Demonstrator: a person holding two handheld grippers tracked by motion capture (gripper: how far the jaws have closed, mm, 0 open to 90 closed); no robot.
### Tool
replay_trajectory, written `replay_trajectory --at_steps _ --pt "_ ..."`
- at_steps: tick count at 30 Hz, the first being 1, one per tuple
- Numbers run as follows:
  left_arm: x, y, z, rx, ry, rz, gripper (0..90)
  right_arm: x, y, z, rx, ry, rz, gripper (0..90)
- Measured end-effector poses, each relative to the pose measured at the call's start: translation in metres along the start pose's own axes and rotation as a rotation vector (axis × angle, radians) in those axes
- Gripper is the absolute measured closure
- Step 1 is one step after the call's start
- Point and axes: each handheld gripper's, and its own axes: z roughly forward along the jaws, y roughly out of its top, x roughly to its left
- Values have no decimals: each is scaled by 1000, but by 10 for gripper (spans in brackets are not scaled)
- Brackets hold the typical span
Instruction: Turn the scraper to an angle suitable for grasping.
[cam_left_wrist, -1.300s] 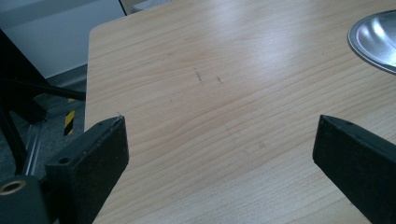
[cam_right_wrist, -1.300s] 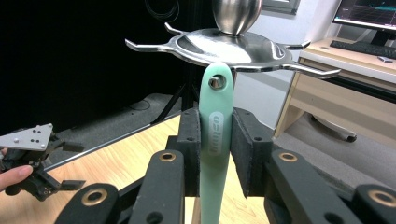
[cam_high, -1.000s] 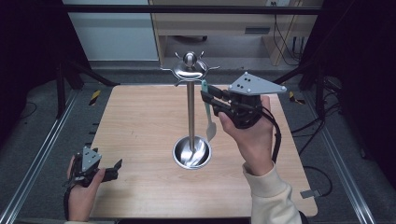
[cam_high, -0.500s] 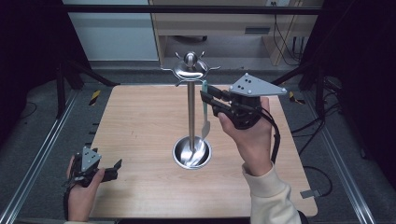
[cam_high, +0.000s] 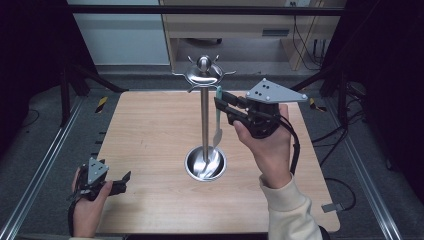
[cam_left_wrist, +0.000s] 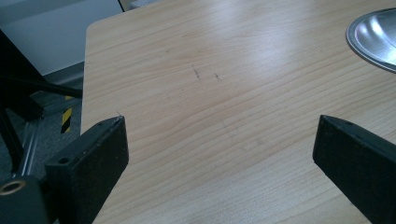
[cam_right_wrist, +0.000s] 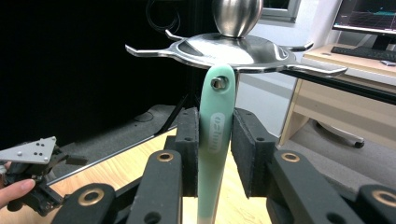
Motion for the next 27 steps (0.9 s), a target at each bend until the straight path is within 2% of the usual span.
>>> replay_trajectory --at_steps 4,7,10,11,18,19,23,27 --pt "1 0 0 -4 2 -4 32 0 -1 0 -2 -1 2 673" --pt "0 0 0 -3 5 -1 32 0 -2 -3 5 -8 0 590" --pt "1 0 0 -2 3 -2 32 0 -2 -4 11 -12 -6 553" --pt "1 0 0 -1 1 -3 32 -2 -3 -7 19 -32 -9 517" --pt "2 0 0 -3 -3 -2 31 -8 -8 -15 45 -64 -4 408" --pt "2 1 0 -4 -4 0 31 -11 -10 -18 56 -87 -2 379" --pt "1 1 0 0 -2 7 31 -18 -12 -21 56 -114 7 324" --pt "2 1 0 -3 -5 6 30 -27 -16 -21 65 -169 19 253"
